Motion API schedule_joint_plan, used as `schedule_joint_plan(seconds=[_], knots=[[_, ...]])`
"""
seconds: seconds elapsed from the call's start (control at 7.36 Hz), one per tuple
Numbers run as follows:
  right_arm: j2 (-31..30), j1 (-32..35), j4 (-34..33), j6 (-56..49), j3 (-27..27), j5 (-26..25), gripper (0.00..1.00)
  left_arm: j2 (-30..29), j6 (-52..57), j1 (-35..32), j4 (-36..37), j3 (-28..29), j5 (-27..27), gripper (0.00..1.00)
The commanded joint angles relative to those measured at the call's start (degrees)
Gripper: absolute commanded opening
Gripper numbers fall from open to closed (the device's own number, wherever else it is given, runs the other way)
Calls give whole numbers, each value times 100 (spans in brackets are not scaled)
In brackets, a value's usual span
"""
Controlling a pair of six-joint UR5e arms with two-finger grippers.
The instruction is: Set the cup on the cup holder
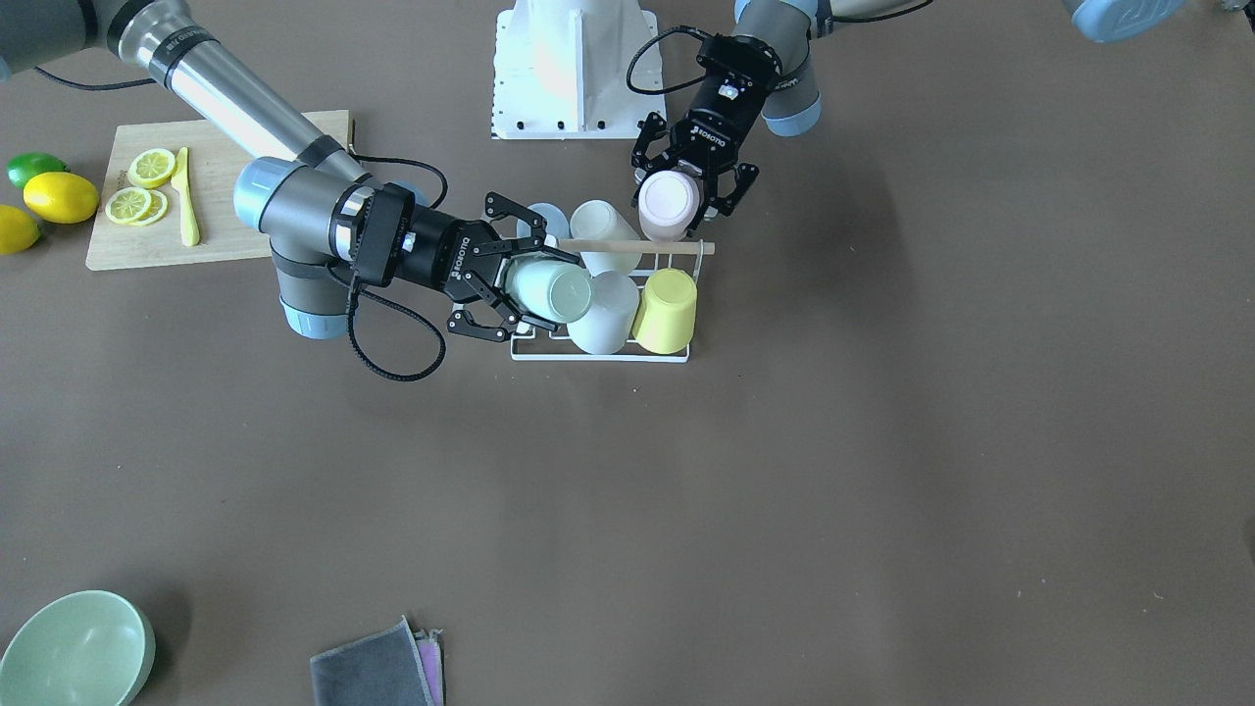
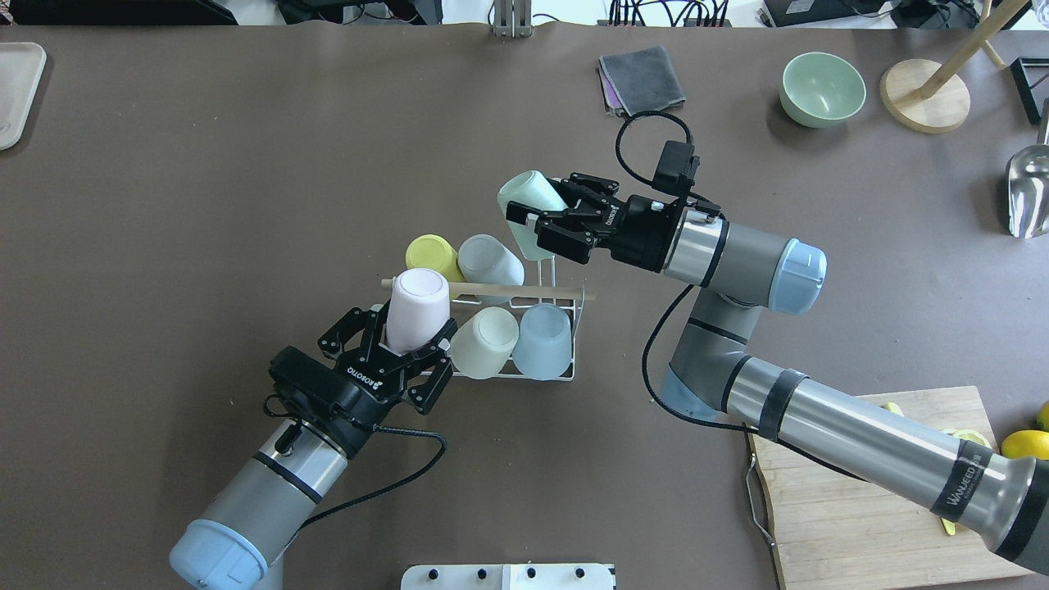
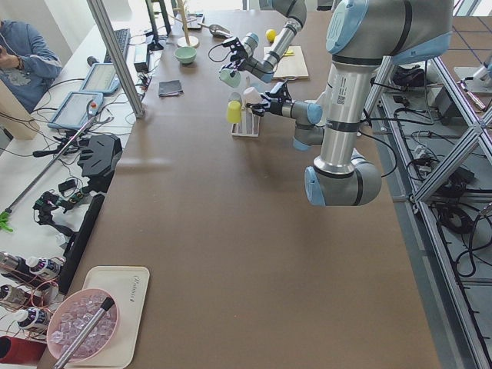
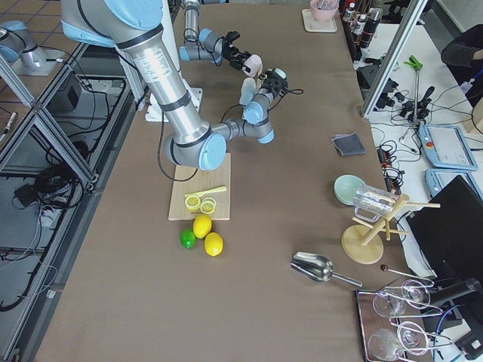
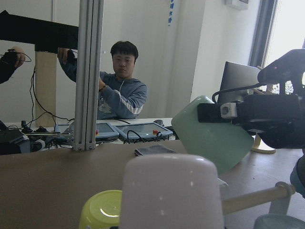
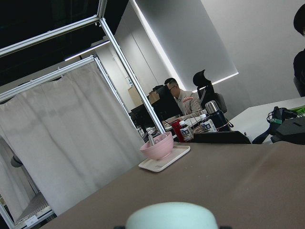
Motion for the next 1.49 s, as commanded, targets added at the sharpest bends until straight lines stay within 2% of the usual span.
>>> schedule_joint_plan(seconds=[0.0, 0.27, 0.41, 0.68, 0.95, 1.09, 1.22, 1.36], knots=[[54, -8, 1, -1, -175, 0, 0, 41, -6, -9, 0, 3, -16, 99], [28, -78, 62, -1, -193, 0, 0, 76, 3, -61, 9, -206, -33, 99], [19, -96, 71, -1, -193, 0, 0, 294, 3, -149, 44, -504, -199, 99], [-16, -87, 89, 8, -193, 9, 0, 1118, 3, -184, 202, -1399, -419, 99], [-68, -87, 89, 25, -193, 9, 0, 1367, -14, -386, 1042, -1587, -699, 99], [-69, -87, 98, 34, -193, 18, 0, 1473, -189, -752, 1786, -1736, -1049, 99], [-69, -79, 98, 34, -193, 18, 0, 1535, -756, -1208, 2402, -1850, -1705, 99], [-86, -79, 98, 52, -193, 18, 44, 1605, -1110, -1709, 2852, -1895, -2425, 98]])
